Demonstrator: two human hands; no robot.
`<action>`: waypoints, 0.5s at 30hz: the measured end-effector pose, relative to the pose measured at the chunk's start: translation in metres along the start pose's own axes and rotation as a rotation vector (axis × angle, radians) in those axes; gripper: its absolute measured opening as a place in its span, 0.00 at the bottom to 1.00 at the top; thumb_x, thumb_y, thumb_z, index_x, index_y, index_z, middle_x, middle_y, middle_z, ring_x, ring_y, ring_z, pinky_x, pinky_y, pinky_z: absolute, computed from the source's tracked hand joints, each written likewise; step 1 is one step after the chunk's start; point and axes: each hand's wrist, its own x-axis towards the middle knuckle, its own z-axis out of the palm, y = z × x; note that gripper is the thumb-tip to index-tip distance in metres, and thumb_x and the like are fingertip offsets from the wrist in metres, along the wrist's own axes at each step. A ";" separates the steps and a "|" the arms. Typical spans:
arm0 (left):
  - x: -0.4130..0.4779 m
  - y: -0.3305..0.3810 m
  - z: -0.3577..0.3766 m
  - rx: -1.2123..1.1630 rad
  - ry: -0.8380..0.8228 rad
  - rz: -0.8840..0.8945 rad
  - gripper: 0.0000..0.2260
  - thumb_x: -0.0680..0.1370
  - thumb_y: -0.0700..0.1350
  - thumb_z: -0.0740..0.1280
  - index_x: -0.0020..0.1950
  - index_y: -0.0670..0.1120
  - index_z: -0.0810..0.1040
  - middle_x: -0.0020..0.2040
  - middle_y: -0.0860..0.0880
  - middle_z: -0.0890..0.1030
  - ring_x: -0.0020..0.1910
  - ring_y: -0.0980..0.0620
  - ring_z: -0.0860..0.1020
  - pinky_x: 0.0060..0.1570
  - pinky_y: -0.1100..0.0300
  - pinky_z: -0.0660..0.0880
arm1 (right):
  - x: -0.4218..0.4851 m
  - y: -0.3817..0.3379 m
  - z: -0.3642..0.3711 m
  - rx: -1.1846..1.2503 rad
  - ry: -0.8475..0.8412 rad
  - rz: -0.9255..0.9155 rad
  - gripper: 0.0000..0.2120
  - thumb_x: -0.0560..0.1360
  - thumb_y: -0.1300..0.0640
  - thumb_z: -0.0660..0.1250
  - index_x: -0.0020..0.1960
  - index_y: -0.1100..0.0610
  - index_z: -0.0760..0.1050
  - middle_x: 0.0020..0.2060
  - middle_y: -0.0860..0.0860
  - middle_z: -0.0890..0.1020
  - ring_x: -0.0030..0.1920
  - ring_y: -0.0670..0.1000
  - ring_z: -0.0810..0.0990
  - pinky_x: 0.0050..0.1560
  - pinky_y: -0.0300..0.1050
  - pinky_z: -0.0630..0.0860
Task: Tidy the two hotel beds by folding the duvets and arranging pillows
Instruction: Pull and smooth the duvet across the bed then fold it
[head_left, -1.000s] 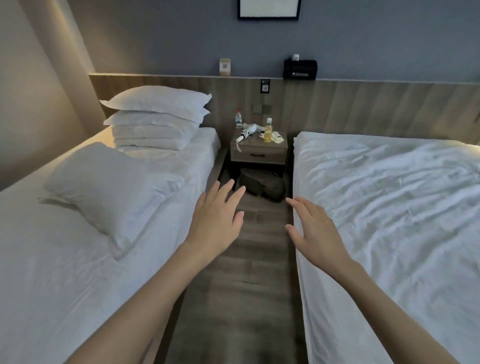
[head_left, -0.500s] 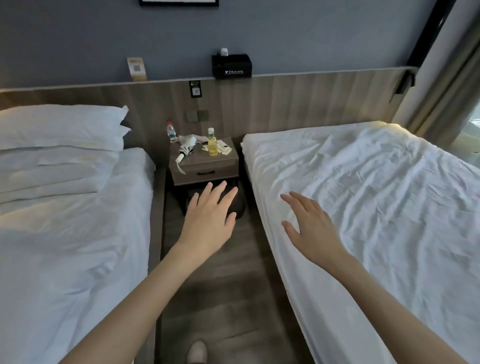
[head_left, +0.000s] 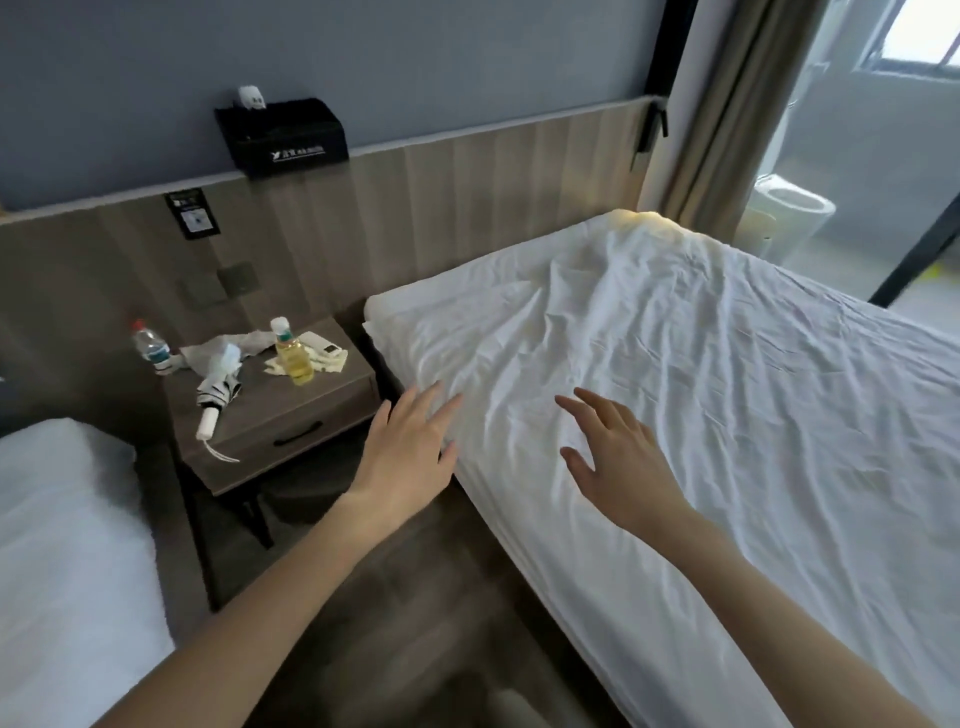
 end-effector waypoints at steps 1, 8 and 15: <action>0.021 -0.009 0.004 -0.010 -0.004 0.014 0.24 0.83 0.52 0.55 0.79 0.54 0.53 0.79 0.51 0.52 0.78 0.48 0.48 0.76 0.48 0.49 | 0.018 0.003 0.005 -0.002 0.005 0.023 0.26 0.79 0.52 0.62 0.75 0.49 0.60 0.75 0.49 0.63 0.73 0.52 0.63 0.70 0.51 0.62; 0.192 -0.079 0.047 -0.030 0.011 0.078 0.24 0.82 0.50 0.57 0.78 0.52 0.58 0.78 0.50 0.57 0.78 0.48 0.53 0.74 0.49 0.53 | 0.175 0.043 0.064 0.015 0.008 0.119 0.27 0.79 0.51 0.62 0.76 0.49 0.60 0.75 0.49 0.62 0.74 0.52 0.61 0.70 0.51 0.62; 0.378 -0.152 0.072 -0.011 -0.065 0.039 0.24 0.81 0.49 0.59 0.77 0.51 0.61 0.77 0.48 0.61 0.77 0.47 0.57 0.73 0.48 0.59 | 0.356 0.084 0.103 0.037 -0.039 0.142 0.26 0.80 0.52 0.62 0.76 0.49 0.59 0.75 0.49 0.61 0.74 0.51 0.60 0.70 0.50 0.61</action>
